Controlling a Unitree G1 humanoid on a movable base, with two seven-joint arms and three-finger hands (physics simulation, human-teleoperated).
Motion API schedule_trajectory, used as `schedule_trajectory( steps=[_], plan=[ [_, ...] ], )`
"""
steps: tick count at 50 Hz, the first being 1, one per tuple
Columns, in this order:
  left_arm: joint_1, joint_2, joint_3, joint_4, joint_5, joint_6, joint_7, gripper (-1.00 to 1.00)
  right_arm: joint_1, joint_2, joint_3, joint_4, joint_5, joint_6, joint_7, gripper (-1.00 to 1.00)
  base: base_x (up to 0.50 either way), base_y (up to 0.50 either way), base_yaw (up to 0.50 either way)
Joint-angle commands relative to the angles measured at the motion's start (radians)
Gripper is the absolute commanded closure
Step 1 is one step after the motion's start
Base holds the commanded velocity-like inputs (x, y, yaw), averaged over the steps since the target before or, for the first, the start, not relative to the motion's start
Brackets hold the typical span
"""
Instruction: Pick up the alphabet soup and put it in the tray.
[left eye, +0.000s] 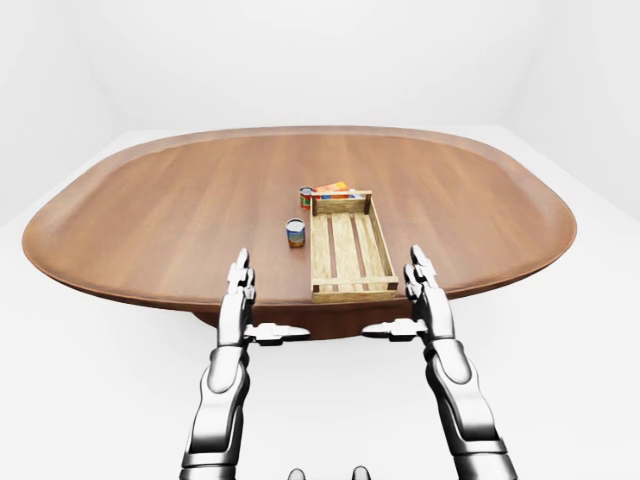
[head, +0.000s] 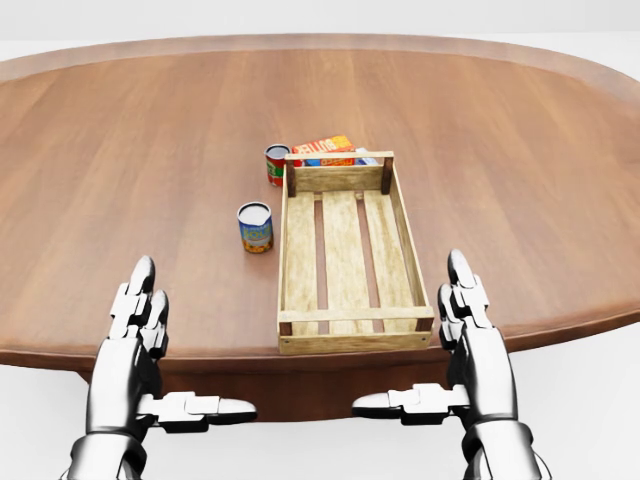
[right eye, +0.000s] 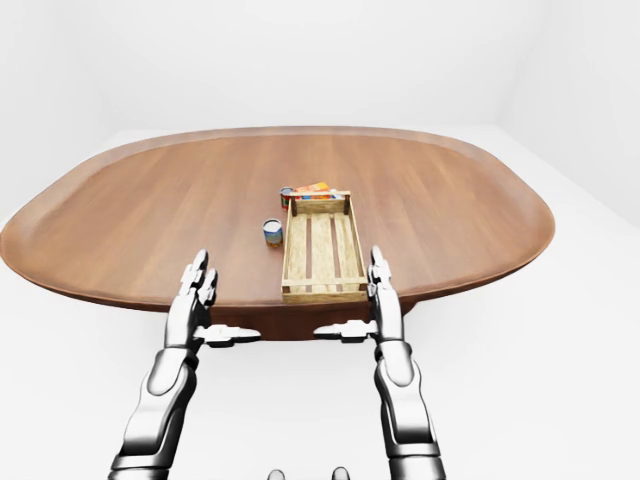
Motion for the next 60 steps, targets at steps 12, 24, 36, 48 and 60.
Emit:
schedule_trajectory(
  steps=[12, 24, 36, 48, 60],
  plan=[
    [0.001, 0.011, 0.024, -0.002, -0.017, 0.0, -0.027, -1.0, -0.004, -0.012, -0.022, 0.019, 0.006, 0.003, 0.019, -0.98, 0.0, 0.0, 0.0],
    [0.003, 0.011, 0.024, -0.002, -0.018, -0.008, -0.029, -1.0, -0.004, -0.011, -0.021, 0.022, 0.004, 0.001, 0.017, -0.98, 0.0, 0.0, 0.0],
    [0.008, 0.013, 0.019, -0.002, -0.008, -0.025, -0.035, -1.0, -0.005, -0.011, -0.02, 0.025, 0.002, -0.001, 0.016, -0.98, 0.0, 0.0, 0.0],
    [0.018, 0.01, 0.018, -0.02, -0.019, -0.037, -0.055, -1.0, -0.005, -0.012, -0.021, 0.025, 0.004, -0.002, 0.016, -0.98, 0.0, 0.0, 0.0],
    [0.019, 0.008, 0.015, -0.024, -0.014, -0.034, -0.047, -1.0, -0.005, -0.012, -0.021, 0.025, 0.004, -0.003, 0.017, -0.98, 0.0, 0.0, 0.0]
  ],
)
